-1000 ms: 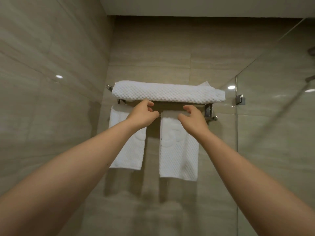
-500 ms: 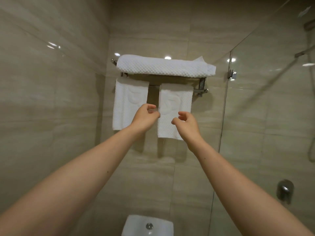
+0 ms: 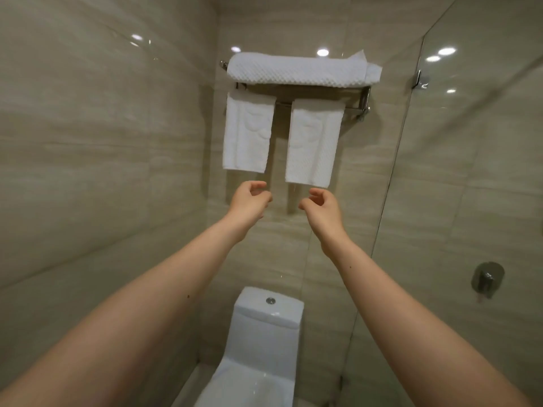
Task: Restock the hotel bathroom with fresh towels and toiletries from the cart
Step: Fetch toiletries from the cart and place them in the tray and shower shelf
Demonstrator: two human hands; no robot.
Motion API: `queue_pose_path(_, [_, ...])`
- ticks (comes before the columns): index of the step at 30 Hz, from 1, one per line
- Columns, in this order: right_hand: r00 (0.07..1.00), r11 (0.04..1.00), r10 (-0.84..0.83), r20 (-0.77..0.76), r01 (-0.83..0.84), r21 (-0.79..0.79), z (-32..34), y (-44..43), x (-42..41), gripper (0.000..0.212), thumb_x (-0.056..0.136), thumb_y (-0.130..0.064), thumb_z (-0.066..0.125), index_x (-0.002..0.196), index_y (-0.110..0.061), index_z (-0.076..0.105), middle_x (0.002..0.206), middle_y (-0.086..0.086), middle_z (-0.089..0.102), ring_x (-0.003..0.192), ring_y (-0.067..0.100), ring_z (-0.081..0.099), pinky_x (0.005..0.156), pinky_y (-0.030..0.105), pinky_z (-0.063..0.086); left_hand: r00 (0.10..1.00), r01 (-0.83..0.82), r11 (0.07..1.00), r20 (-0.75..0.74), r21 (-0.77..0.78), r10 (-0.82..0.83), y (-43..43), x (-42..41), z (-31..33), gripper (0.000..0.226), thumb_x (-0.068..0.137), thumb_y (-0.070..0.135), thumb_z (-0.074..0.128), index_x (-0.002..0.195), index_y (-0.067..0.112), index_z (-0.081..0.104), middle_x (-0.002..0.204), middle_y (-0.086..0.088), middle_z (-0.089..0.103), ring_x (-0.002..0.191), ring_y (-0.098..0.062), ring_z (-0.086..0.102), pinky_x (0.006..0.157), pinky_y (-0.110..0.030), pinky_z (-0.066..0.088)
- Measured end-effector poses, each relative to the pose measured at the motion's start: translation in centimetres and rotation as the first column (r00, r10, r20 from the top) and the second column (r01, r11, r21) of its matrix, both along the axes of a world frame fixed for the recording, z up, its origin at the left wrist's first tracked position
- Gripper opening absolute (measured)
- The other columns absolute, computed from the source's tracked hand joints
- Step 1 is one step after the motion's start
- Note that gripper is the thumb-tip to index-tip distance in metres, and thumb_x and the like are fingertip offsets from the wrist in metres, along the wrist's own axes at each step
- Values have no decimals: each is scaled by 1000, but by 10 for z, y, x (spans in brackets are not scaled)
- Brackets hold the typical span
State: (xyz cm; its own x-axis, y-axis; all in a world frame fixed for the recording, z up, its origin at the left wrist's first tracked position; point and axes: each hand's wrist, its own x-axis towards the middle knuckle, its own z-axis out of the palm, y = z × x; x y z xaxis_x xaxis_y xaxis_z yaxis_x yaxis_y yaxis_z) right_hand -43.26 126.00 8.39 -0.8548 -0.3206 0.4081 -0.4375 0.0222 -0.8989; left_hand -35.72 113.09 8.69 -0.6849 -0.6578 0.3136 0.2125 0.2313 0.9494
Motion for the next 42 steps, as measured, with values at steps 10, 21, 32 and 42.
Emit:
queue_pose_path(10, [965, 980, 183, 187, -194, 42, -85, 51, 114, 44, 88, -11, 61, 131, -12, 54, 120, 4, 58, 102, 14, 54, 83, 25, 40, 983, -181, 973, 67, 142, 173, 81, 131, -93, 30, 94, 9, 53, 123, 13, 51, 91, 4, 56, 81, -12, 57, 72, -28, 47])
queue_pose_path(21, [863, 866, 408, 299, -469, 174, -176, 52, 271, 41, 90, -14, 58, 131, -14, 52, 122, 3, 58, 111, 19, 59, 98, 33, 46, 873, -481, 853, 197, 203, 446, 110, 303, -185, 27, 96, 7, 51, 123, 9, 54, 95, -1, 60, 72, -6, 58, 65, -24, 46])
queue_pose_path(32, [678, 695, 602, 422, -705, 142, -226, 52, 496, 41, 89, -9, 60, 129, -9, 53, 118, 6, 60, 103, 17, 56, 85, 24, 41, 718, -696, 669, 276, 259, 639, 149, 545, -223, 20, 96, 10, 53, 114, 18, 53, 89, 8, 60, 75, -5, 60, 68, -26, 48])
queue_pose_path(42, [461, 452, 742, 486, -880, 145, -261, 74, 699, 41, 88, -12, 61, 128, -13, 53, 122, 9, 60, 101, 18, 56, 83, 27, 40, 518, -853, 448, 342, 266, 784, 210, 756, -246, 21, 94, 14, 54, 115, 20, 55, 101, 3, 62, 89, -12, 64, 81, -35, 54])
